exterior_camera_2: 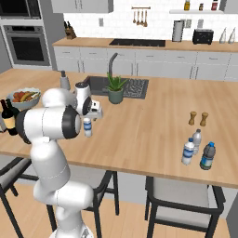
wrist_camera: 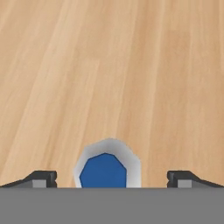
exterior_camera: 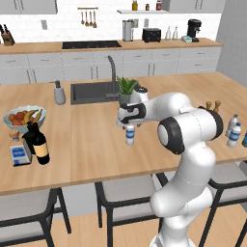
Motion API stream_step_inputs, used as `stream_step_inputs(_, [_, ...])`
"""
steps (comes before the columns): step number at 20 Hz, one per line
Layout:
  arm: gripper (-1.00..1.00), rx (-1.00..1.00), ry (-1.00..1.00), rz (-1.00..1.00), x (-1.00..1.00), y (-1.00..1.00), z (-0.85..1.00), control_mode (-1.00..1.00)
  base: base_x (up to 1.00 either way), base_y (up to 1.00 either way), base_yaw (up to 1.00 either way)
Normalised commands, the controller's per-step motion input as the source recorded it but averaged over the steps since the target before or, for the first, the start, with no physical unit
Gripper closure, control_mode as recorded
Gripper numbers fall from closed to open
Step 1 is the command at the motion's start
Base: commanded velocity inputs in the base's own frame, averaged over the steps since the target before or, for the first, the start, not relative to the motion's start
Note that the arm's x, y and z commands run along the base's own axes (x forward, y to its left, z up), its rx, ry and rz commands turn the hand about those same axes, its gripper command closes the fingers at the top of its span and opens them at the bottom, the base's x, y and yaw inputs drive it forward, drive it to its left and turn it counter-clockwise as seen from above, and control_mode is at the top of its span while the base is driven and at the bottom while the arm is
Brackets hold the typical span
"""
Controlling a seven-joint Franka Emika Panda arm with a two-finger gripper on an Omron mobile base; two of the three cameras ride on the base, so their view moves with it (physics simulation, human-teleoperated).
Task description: Move the plastic bottles in the middle to the plastics group, and the glass bottles in the middle to the glass group.
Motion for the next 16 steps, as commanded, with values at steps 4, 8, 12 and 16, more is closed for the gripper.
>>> stream_step_inputs(4, [1.00, 0.00, 0.00, 0.00, 0.00, 0.00, 0.00, -1.00, 0.00, 0.00, 0.00])
stream_step_inputs(8, [1.00, 0.00, 0.00, 0.00, 0.00, 0.00, 0.00, -1.00, 0.00, 0.00, 0.00])
stream_step_inputs(12, [1.00, 0.00, -0.01, 0.00, -0.01, -0.01, 0.00, -1.00, 0.00, 0.00, 0.00])
stream_step_inputs(16, [1.00, 0.00, 0.00, -0.05, -0.23, -0.37, 0.12, -1.00, 0.00, 0.00, 0.00])
